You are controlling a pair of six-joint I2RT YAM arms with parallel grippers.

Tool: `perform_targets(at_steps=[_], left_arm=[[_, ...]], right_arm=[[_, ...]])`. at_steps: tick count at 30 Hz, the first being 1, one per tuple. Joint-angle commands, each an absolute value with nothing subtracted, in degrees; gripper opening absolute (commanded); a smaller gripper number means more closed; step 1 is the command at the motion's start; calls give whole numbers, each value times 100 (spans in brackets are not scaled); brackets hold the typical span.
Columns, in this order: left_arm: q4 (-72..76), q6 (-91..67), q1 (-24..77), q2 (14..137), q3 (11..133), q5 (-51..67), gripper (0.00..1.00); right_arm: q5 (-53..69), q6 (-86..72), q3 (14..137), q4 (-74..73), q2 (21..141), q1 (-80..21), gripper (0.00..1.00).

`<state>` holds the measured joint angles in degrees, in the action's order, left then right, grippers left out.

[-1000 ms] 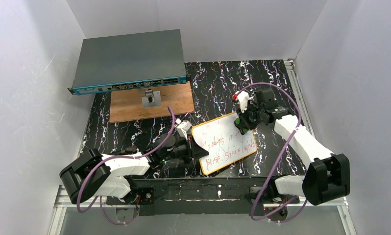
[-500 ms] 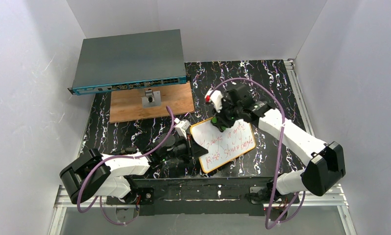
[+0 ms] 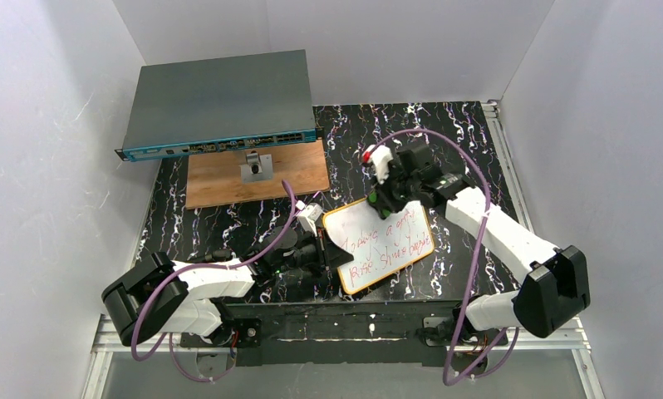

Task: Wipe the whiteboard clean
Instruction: Erase the whiteboard at the center of the board.

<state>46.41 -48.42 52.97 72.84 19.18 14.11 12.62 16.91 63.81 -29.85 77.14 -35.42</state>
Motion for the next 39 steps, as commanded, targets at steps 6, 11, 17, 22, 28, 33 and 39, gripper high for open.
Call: perform_targets(at_steps=[6,11,17,22,28,33,39], left_arm=[[5620,-4453,5432,7274,2153,2103,0],[5556,-4473,5432,7218,2121,1970,0],[5519,-4475,5432,7190,2118,1903,0],[5558,-4468,5432,7163,2084,1922,0],[5563,-4435,5432,7075,2035,1965,0],[5594,-4447,5432,7078,2037,1979,0],[5616,-4482,5432,7134,2065,1965,0]], right_arm=[[1012,1471,6471,-2623,7836,-3411,1],[1674,1674,6682,-2968,7992,-4250,1],[1893,1863,6498,-3037,7890,-4565,1],[1048,1746,5993,-2534,7702,-3846,1],[630,1617,5789,-2219,7604,-2591,1],[906,1660,5840,-2240,7663,-2393,1],[1690,2195,6192,-2621,7675,-3369,1]])
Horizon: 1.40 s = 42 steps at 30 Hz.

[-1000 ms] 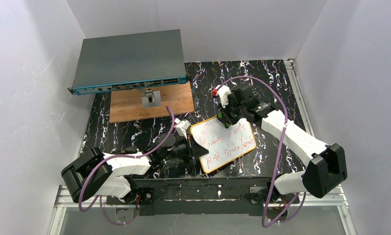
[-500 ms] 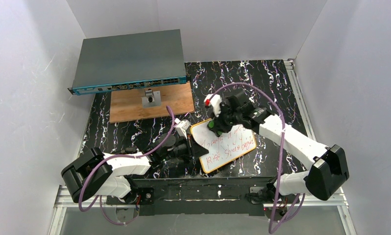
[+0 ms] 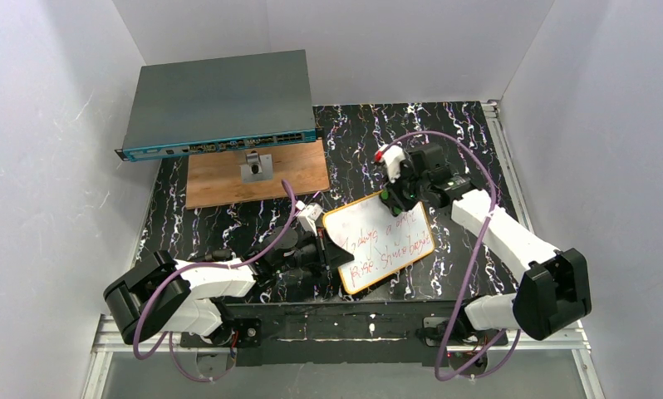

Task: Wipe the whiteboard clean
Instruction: Erase the whiteboard at the center of the board.

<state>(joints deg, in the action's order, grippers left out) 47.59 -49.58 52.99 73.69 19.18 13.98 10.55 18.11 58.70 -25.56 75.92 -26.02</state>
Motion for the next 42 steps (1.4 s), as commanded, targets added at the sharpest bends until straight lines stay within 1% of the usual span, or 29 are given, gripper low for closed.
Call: perform_targets(at_steps=[1,6,8,10,12,19,24,27,28,29,31,35,38,42], left_arm=[[5613,-4487,5432,7130,2058,1956,0],[5615,-4489,5433,7141,2028,1910,0],[5636,-4496,5432,7141,2030,1913,0],[5638,-4488,5432,7127,2022,1907,0],[5626,-4466,5434,7094,2006,1900,0],[5630,-4421,5424,7023,1956,1914,0],[5661,-4411,5424,7006,1944,1916,0],[5673,-4406,5423,6983,1934,1912,0],[5678,-4411,5425,6980,1919,1911,0],[5698,-4409,5428,6985,1912,1908,0],[5727,-4412,5428,7007,1906,1905,0],[5785,-4441,5427,7036,1907,1899,0],[5804,-4447,5423,7042,1898,1881,0],[5839,-4473,5425,7065,1906,1881,0]], right_arm=[[1821,2270,6288,-2735,7701,-3570,1],[2232,2500,6542,-3128,7778,-4416,1],[2121,2503,6463,-3061,7778,-4472,1],[1581,2471,6275,-2813,7749,-4422,1],[1229,2325,6099,-2555,7721,-4111,1],[580,2065,5763,-2095,7713,-2552,1],[351,2053,5808,-1997,7882,-1956,1],[667,2008,5900,-2165,7965,-1883,1],[1053,2016,5909,-2305,7950,-1885,1],[1685,2051,5896,-2435,7915,-1931,1],[2470,2276,5834,-2730,7808,-2188,1],[3132,2645,5507,-2876,7391,-2943,1],[3146,2590,5537,-2880,7319,-3109,1],[2301,2520,5476,-2655,7369,-3118,1]])
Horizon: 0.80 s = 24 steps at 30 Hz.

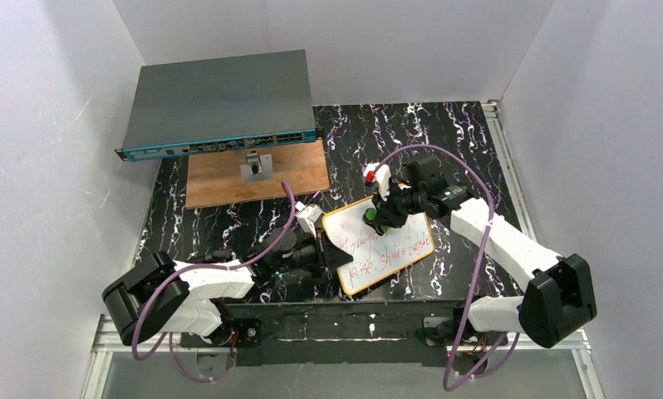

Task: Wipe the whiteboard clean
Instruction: Erase the whiteboard at the center of the board.

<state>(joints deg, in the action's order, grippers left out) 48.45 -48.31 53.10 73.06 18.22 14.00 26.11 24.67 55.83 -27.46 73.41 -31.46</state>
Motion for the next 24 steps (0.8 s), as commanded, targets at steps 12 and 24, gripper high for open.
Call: perform_targets(at_steps=[12,24], left_arm=[[5862,-4519,5415,7066,1870,1757,0],[5891,-4539,5414,7078,1870,1767,0]], right_arm=[[1620,4091,5251,-3513,7044,-4017,1],[315,3132,5520,-2591,7160,-3678,1]])
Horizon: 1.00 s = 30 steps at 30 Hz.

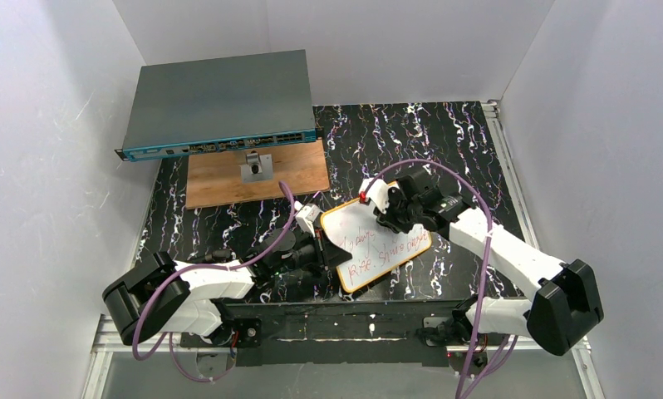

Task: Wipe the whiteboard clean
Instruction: Erase the whiteboard at the center of the board.

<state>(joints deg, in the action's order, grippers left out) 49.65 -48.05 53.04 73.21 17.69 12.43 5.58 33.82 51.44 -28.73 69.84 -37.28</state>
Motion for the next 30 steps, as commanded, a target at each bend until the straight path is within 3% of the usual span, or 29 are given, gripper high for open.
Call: perform_targets(at_steps=[1,9,15,20,30], left_arm=[[5904,-4543,5416,7087,1876,1768,0],[5881,-4552,5414,7098,1872,1706,0],[5906,-4551,5414,7145,1874,1734,0],[5930,-4564,5414,7198,1902,1774,0],[5766,-4614,5400,7138,1892,1604,0]], right_arm=[[500,3118,5580,-2692,7193,-3746,1],[1325,3684,5274,-3242,6981,-4525,1],[182,3550,4805,-2507,6814,-4288,1],[-356,3206,5279,-2312,6943,-3934,1],[552,3490,5645,-3092,7251,-4899,1]])
